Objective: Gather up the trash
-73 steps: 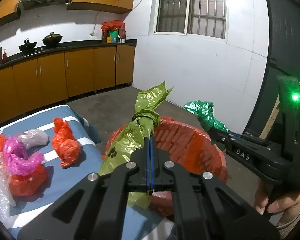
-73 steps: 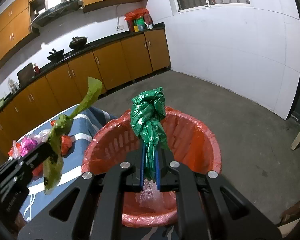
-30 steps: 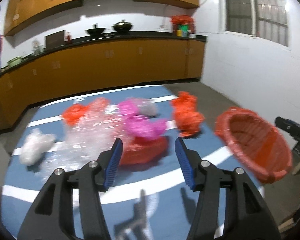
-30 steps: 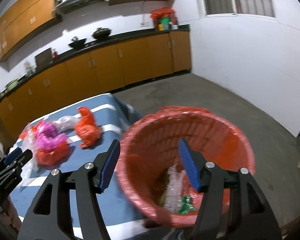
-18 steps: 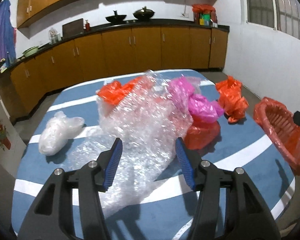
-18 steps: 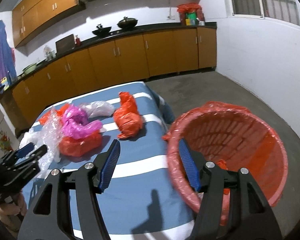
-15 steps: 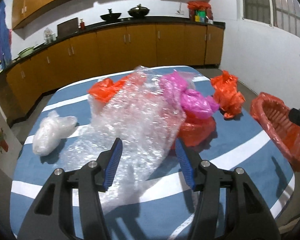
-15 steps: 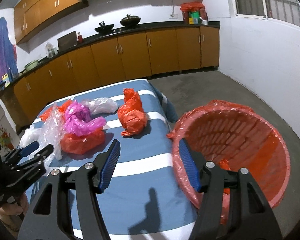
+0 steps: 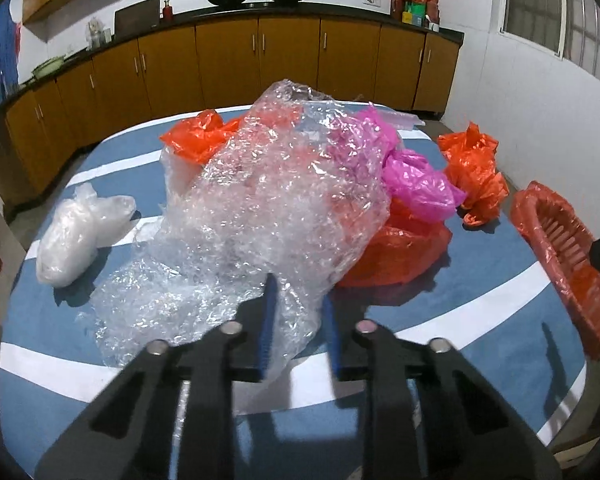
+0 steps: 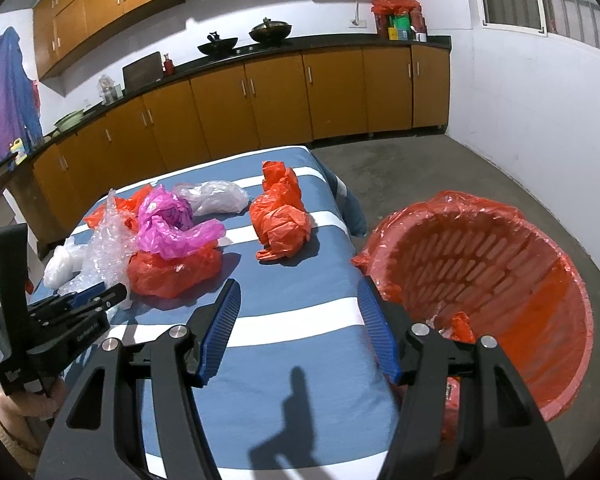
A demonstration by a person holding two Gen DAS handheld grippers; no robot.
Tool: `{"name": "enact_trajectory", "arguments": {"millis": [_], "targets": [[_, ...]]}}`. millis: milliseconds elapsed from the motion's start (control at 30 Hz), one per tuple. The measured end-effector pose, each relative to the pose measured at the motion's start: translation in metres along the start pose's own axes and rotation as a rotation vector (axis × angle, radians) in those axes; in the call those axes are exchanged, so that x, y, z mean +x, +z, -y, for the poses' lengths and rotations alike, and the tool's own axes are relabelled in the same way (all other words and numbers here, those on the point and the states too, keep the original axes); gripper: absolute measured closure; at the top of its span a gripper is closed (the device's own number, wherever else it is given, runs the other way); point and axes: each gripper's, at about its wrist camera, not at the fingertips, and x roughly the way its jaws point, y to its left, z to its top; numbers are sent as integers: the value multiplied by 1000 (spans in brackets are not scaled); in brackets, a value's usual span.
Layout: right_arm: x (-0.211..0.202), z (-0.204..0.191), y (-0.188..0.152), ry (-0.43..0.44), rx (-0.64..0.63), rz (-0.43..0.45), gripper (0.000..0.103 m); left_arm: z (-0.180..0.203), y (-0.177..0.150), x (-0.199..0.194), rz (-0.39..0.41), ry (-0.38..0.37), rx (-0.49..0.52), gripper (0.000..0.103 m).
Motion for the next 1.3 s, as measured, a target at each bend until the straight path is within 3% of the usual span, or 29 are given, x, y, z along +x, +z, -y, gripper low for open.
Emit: {"name": "enact_trajectory", "arguments": {"millis": [133, 433, 800, 1033, 1133, 1233, 1300], "targets": [[1, -3, 1, 9, -6, -1, 42, -5, -1, -6, 18, -22, -18, 94], [10, -15, 12, 54, -22, 5, 42, -24, -7, -45, 77, -40, -57, 96], [48, -85, 36, 207, -116, -7, 48, -60, 10, -98, 182, -18, -130, 96], [90, -110, 42, 217, -136, -79, 49, -76, 19, -113, 213, -29, -183, 96], [101, -111, 40, 217, -129, -120, 55, -79, 20, -117, 221, -28, -186, 96], [109, -111, 33, 221, -149, -159, 72, -80, 20, -120, 227, -30, -193, 96], [107, -113, 28, 218, -169, -160, 78, -80, 20, -121, 230, -30, -196, 96]]}}
